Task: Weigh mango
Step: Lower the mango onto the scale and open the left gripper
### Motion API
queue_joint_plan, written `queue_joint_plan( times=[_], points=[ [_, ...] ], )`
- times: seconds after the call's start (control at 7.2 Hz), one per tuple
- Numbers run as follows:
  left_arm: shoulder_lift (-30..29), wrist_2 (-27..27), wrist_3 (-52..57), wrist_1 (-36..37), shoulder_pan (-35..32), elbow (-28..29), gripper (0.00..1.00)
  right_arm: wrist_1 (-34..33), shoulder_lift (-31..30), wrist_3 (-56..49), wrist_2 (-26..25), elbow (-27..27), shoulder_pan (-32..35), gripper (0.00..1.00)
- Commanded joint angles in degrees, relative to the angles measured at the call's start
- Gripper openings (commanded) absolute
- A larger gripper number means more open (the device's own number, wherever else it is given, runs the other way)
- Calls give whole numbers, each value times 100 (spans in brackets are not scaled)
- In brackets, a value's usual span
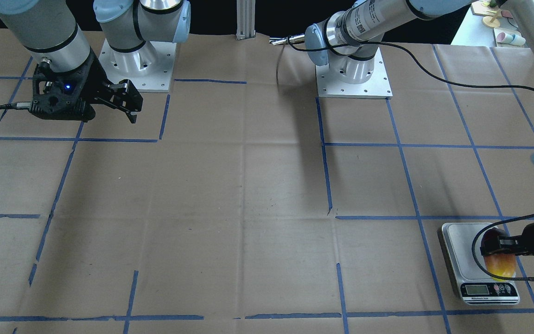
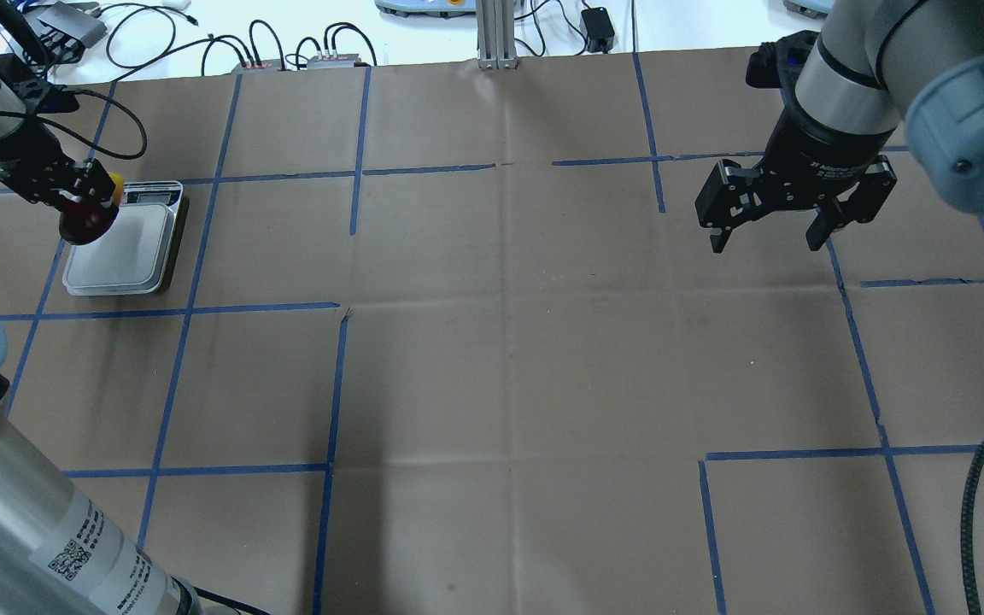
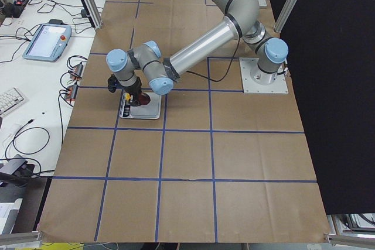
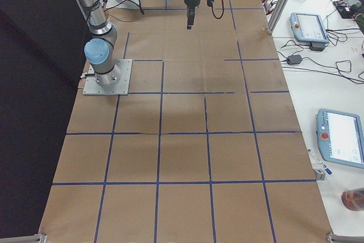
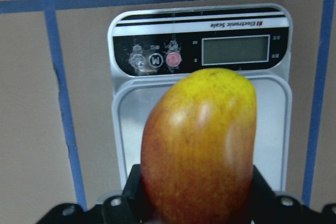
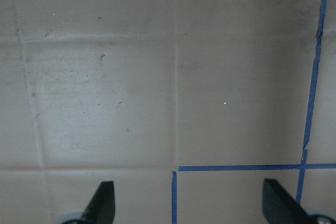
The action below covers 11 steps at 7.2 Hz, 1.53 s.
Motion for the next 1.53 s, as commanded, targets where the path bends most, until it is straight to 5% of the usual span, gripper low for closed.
queue_joint_plan(
  times=[0.0, 0.28, 0.42, 0.56, 0.69, 0.97, 1.25, 1.39],
  points=[
    [-19, 4, -41, 342, -54, -165, 17, 0, 0, 0, 0, 0, 0, 100],
    [-107, 13, -41, 352, -36, -156, 23, 0, 0, 0, 0, 0, 0, 100],
    [-55, 109, -41, 343, -36, -208, 46, 0, 0, 0, 0, 0, 0, 100],
    [-63, 205, -49, 343, -28, -244, 82, 0, 0, 0, 0, 0, 0, 100],
    [-63, 224, -41, 343, -10, -244, 100, 0, 0, 0, 0, 0, 0, 100],
    [111, 276, -40, 256, -10, -218, 100, 0, 0, 0, 0, 0, 0, 100],
    [1013, 268, -258, 20, -106, -191, 100, 0, 0, 0, 0, 0, 0, 100],
    [1383, 189, -800, -652, -368, -200, 100, 0, 0, 0, 0, 0, 0, 100]
  ],
)
